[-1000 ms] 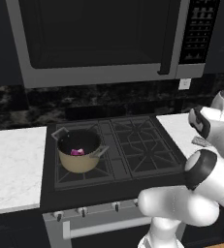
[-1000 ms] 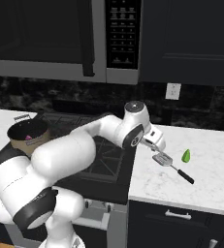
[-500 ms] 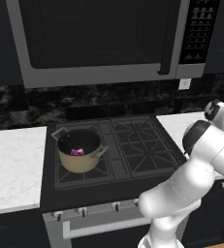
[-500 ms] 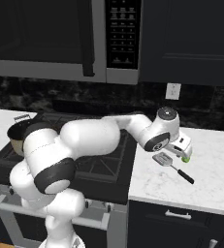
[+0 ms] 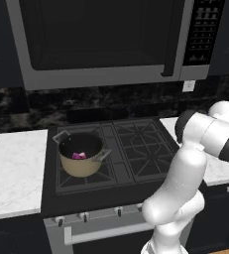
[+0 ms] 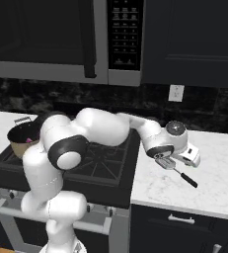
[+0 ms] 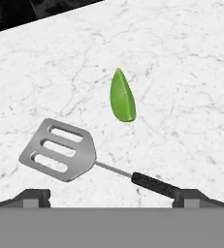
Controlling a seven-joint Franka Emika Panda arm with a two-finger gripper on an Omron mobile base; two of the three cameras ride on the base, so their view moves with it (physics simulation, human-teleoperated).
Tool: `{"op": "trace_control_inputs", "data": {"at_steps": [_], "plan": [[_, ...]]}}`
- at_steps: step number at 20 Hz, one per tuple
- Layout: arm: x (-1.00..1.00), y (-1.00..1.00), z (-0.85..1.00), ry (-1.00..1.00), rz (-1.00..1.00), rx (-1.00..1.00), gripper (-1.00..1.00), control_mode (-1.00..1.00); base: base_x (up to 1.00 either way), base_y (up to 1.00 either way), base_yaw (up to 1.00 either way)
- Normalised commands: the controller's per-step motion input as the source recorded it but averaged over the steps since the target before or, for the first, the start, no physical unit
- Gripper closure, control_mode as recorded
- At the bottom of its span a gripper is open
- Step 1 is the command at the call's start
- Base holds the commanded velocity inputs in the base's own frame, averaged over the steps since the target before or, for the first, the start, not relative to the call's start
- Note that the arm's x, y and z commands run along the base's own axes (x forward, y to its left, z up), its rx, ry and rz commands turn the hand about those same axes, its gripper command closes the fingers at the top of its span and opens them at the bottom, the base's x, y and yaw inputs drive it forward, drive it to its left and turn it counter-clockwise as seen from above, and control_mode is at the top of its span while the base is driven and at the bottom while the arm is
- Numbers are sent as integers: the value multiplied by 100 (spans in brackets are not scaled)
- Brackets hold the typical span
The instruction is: Put the onion and lemon wedge in the pot. Retrieve the spatula and lightly stir the vegetables in the pot.
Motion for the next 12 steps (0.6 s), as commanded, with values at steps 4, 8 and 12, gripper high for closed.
{"op": "trace_control_inputs", "data": {"at_steps": [4, 8, 12], "plan": [[45, -43, -16, 0, 3, 0, -100, -100, 0, 0, 0], [46, -54, -13, 0, 2, 1, -100, -100, 0, 0, 0], [40, -40, -23, 1, 2, 0, -100, -100, 0, 0, 0]]}}
